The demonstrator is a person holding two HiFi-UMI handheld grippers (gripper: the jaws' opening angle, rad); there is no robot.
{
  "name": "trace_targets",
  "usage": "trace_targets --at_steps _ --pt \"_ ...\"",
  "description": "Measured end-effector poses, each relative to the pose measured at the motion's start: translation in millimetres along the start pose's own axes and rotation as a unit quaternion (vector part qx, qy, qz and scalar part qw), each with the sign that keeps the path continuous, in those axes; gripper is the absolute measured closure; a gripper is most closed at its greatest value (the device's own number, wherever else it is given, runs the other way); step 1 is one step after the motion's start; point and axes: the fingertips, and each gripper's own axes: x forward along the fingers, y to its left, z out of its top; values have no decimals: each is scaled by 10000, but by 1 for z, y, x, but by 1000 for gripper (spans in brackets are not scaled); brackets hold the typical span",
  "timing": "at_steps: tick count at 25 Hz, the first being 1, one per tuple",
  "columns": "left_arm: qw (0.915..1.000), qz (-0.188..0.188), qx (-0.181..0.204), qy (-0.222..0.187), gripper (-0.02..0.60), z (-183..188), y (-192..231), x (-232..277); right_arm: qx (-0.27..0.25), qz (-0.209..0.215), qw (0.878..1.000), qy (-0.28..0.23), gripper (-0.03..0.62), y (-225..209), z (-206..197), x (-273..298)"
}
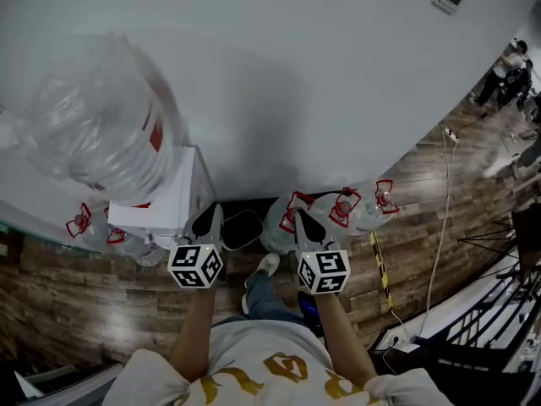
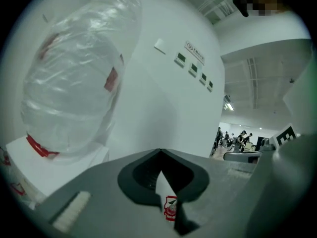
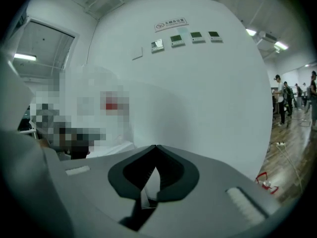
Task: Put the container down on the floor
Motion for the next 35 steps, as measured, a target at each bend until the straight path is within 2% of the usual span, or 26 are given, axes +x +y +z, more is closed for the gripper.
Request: trace_targets --at_steps 5,10,35 --pt "9992 -75 388 -70 581 19 -21 -13 -91 24 9999 -46 571 12 10 -11" --pt "9992 -54 345 -192 580 32 -26 -21 -33 53 9999 -147 571 18 18 -19" --pt "9996 113 260 30 581 16 -7 -33 153 13 9998 -135 571 20 12 -22"
